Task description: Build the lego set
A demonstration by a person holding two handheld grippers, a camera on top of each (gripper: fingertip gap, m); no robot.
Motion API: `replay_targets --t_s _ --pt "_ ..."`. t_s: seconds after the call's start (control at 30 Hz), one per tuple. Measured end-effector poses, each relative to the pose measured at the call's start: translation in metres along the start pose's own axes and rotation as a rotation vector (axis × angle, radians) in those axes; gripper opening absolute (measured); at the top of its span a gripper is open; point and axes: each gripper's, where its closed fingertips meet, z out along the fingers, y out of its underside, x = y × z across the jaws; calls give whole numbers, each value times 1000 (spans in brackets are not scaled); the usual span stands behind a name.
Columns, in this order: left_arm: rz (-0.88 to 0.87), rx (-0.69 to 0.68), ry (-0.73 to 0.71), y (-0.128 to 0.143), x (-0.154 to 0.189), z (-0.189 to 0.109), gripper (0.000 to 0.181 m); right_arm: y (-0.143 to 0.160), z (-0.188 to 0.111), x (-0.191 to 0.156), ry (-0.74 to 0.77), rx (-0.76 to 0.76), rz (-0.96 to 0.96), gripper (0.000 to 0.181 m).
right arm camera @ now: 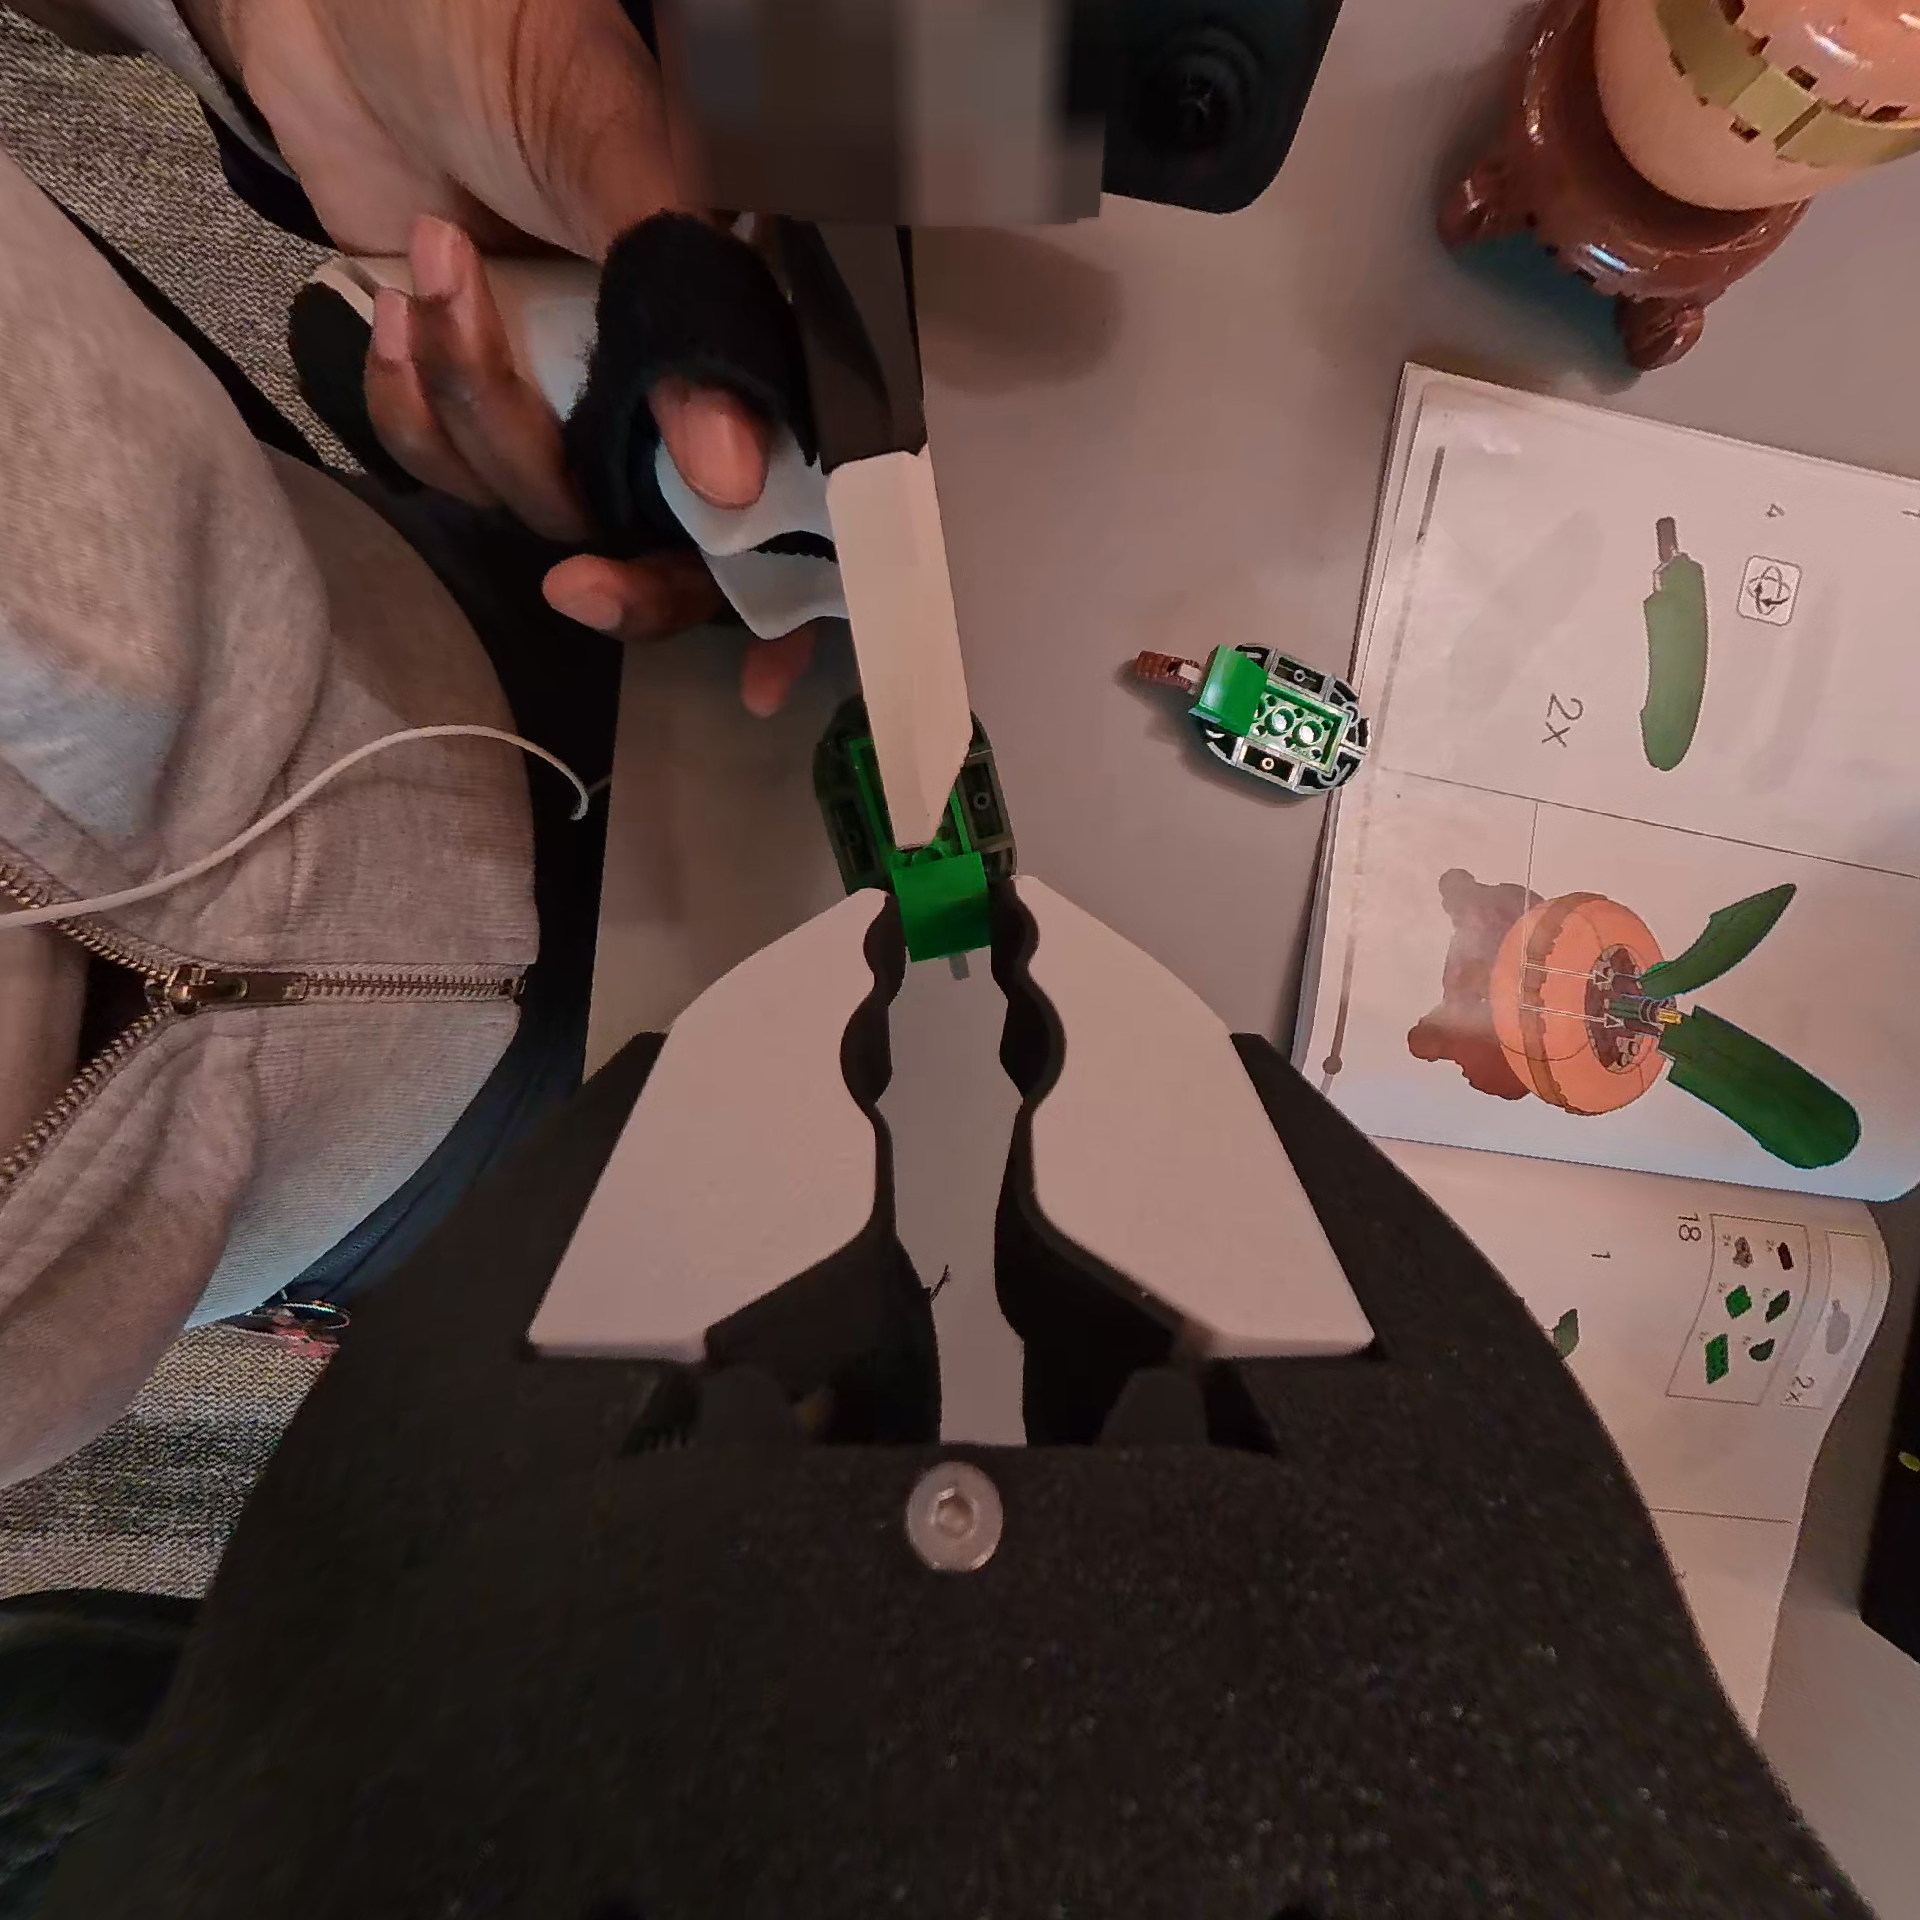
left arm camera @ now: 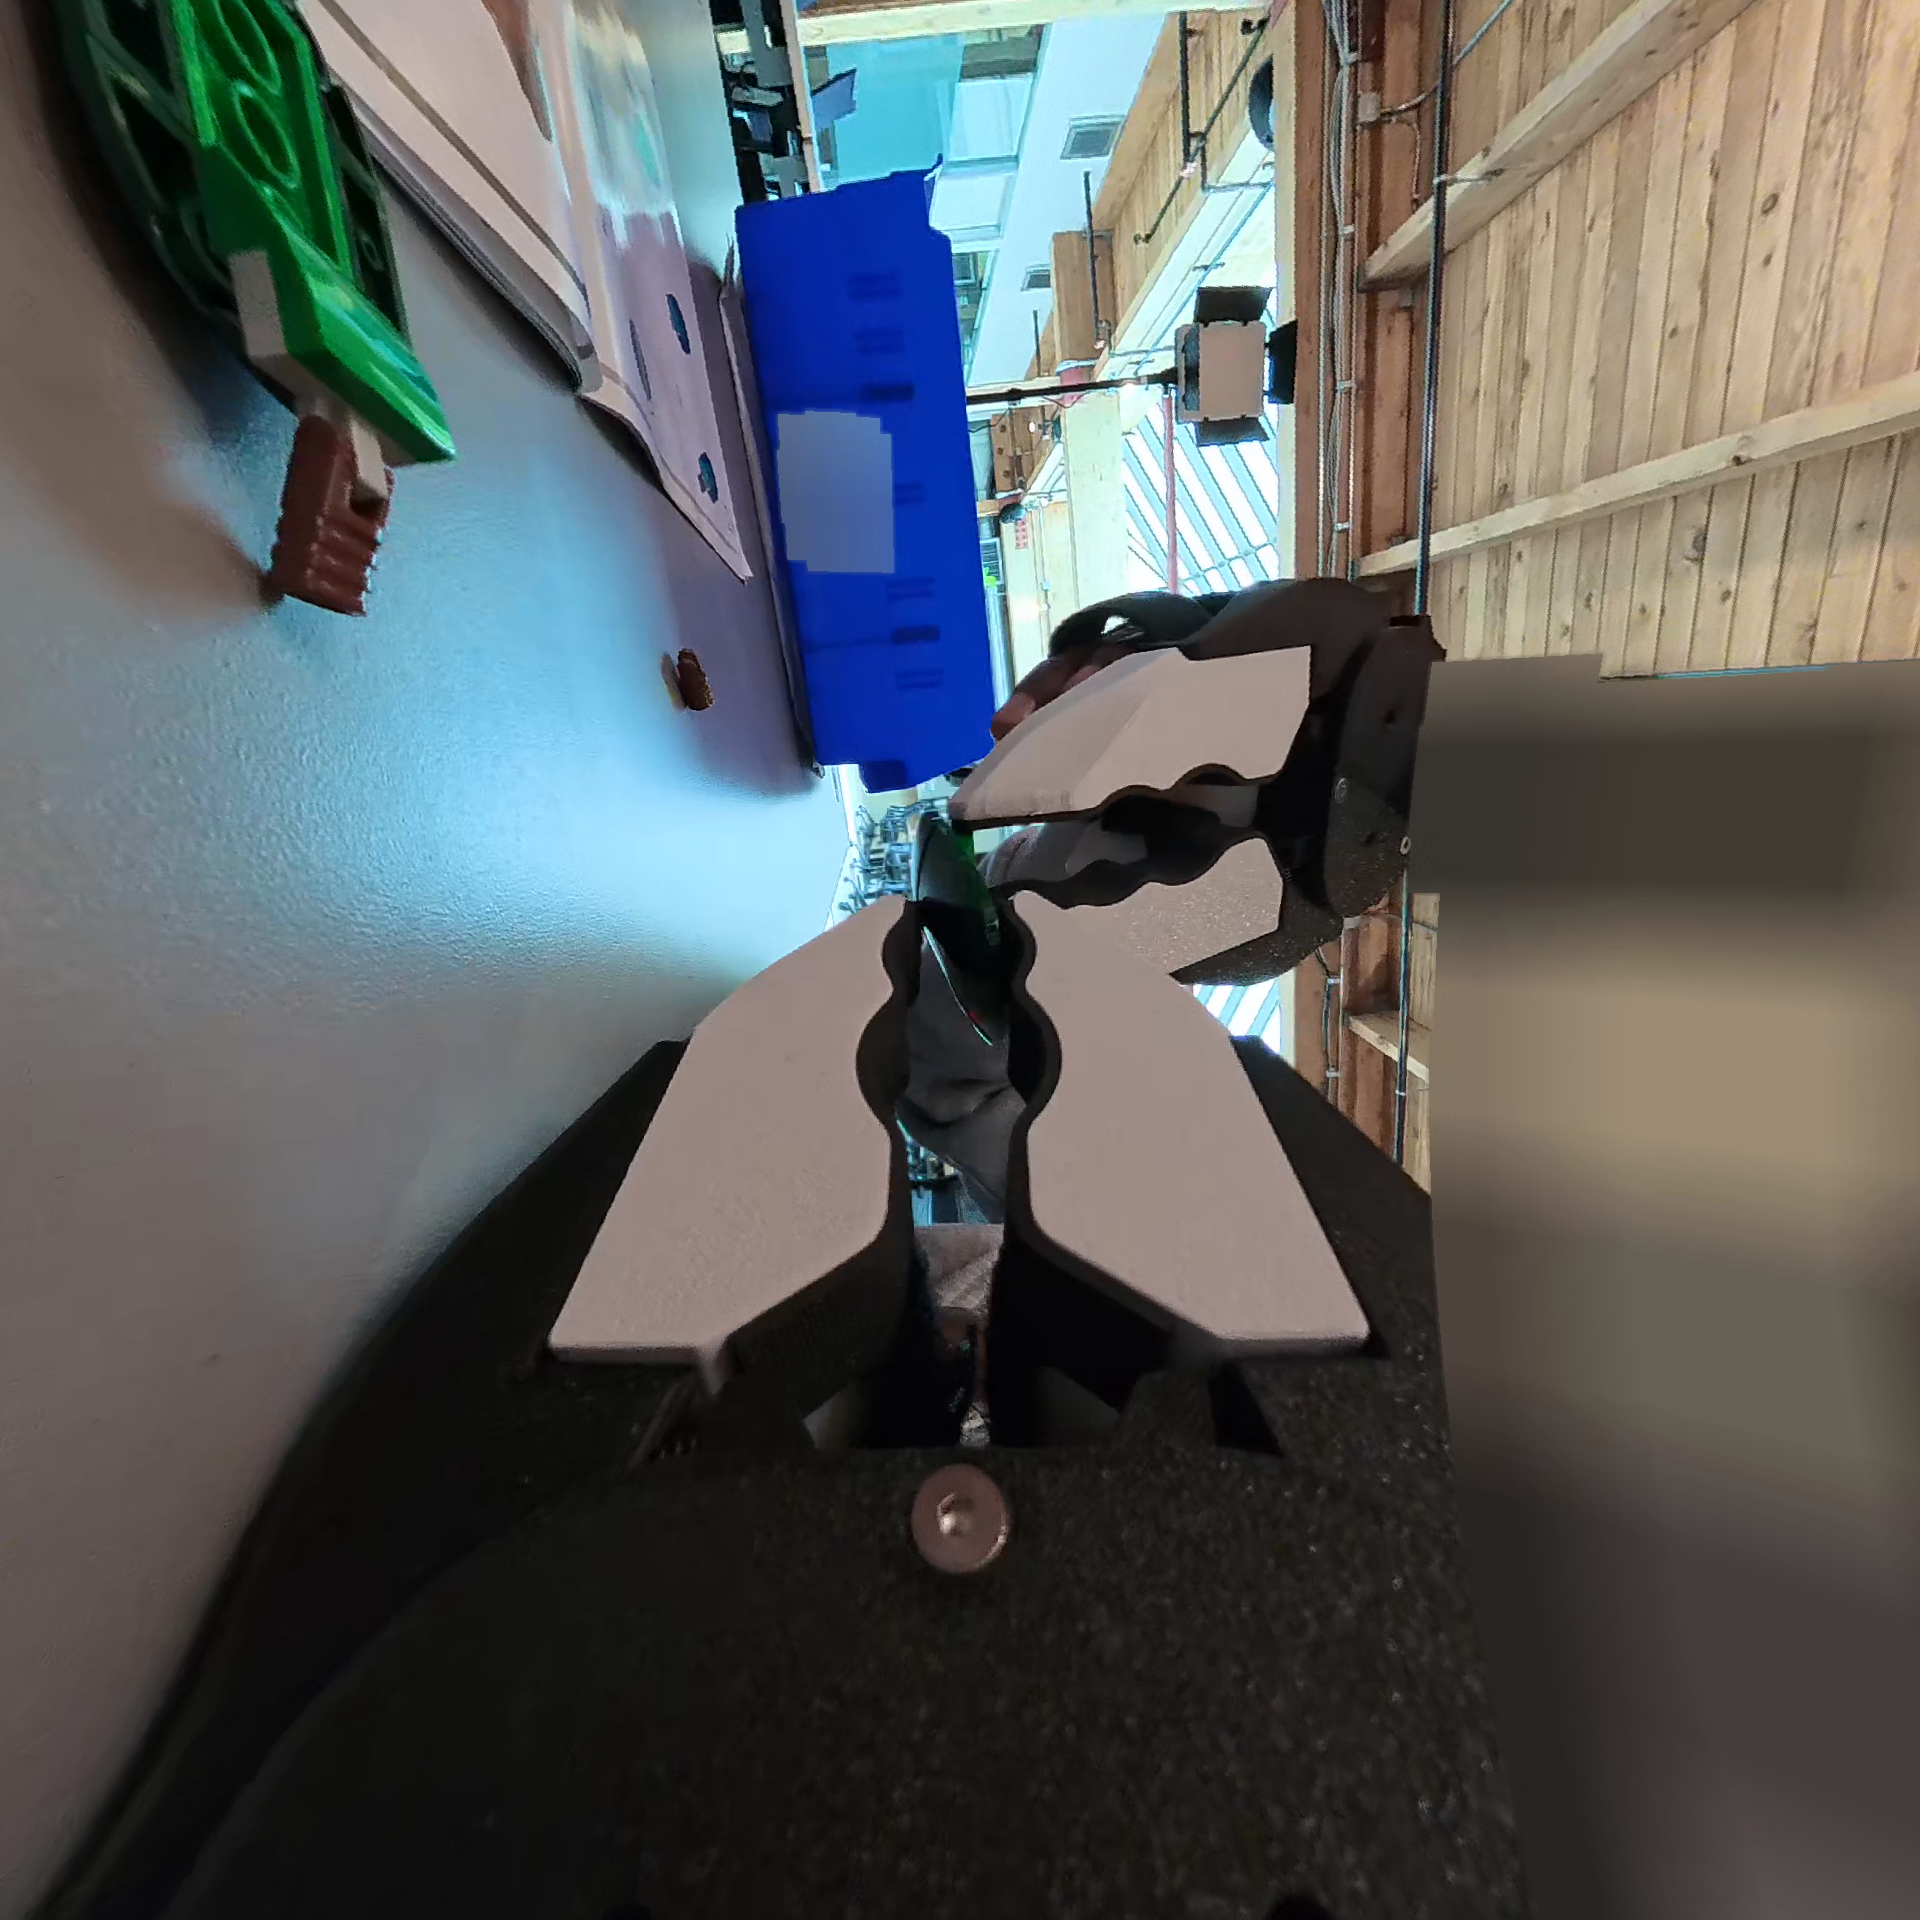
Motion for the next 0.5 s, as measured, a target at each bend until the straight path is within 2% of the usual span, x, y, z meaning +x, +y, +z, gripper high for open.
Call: replay_targets --t_s 0.2,0.5 --pt "6 7 8 -1 1 1 15 2 -1 1 18 -40 -12 16" --pt "113 -2 -34 2 0 2 8 -2 -5 -1 52 -68 -59 16"
